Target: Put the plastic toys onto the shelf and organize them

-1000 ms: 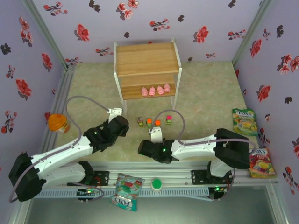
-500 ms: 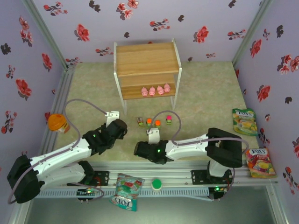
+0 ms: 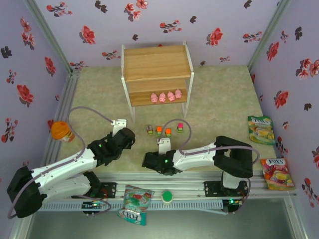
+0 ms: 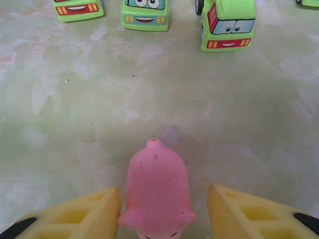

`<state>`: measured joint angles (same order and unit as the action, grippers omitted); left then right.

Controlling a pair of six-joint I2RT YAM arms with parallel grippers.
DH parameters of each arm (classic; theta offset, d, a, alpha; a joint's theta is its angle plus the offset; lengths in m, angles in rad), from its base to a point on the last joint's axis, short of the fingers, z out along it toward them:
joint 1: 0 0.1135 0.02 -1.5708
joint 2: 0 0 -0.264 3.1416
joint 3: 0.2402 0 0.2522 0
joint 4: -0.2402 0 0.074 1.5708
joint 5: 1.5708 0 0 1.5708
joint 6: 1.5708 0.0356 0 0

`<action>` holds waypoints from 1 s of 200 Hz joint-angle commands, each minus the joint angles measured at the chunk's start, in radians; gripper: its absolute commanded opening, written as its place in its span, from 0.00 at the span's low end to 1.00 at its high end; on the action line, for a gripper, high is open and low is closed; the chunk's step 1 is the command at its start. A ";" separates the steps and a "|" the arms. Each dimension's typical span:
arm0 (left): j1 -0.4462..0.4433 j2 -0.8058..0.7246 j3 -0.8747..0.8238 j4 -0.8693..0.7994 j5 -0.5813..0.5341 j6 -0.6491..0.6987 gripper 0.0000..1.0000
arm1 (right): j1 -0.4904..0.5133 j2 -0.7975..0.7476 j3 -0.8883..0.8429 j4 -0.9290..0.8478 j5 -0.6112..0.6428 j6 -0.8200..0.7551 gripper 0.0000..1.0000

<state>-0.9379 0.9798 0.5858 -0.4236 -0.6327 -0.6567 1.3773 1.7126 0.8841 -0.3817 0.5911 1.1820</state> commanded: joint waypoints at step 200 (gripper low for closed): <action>-0.005 0.004 -0.027 -0.009 -0.038 -0.044 0.51 | 0.017 0.059 0.053 -0.100 0.038 0.066 0.42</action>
<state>-0.9379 0.9825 0.5728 -0.4244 -0.6365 -0.6758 1.3815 1.7679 0.9268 -0.4454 0.5987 1.2160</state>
